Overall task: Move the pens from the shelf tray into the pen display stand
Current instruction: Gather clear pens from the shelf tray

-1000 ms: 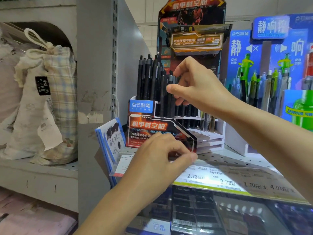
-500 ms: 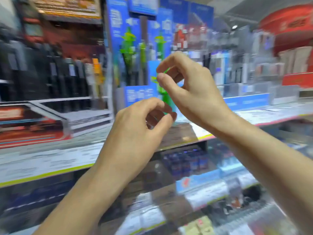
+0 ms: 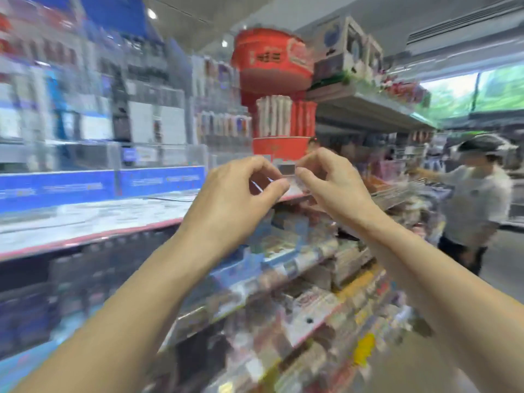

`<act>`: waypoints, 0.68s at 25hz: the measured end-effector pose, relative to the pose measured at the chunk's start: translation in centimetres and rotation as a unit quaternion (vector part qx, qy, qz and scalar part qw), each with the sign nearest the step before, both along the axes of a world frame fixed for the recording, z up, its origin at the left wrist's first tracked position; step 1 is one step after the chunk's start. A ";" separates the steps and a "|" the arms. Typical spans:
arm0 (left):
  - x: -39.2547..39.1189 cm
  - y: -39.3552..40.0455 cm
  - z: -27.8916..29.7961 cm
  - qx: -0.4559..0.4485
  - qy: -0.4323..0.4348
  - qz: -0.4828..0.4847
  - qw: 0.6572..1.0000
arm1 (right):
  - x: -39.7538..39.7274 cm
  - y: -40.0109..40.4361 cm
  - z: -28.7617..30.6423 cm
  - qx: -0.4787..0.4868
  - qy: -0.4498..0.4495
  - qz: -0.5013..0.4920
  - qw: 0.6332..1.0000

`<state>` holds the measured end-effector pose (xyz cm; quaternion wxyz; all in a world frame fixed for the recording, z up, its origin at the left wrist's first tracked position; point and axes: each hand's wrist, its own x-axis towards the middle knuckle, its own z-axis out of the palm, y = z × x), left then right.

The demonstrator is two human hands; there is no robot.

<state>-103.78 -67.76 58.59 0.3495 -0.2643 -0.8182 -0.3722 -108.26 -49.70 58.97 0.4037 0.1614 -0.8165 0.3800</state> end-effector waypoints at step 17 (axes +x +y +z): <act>-31.3 35.2 -4.2 -0.088 -0.047 -0.049 0.994 | -28.6 32.2 -1.8 0.081 -0.112 -0.107 0.985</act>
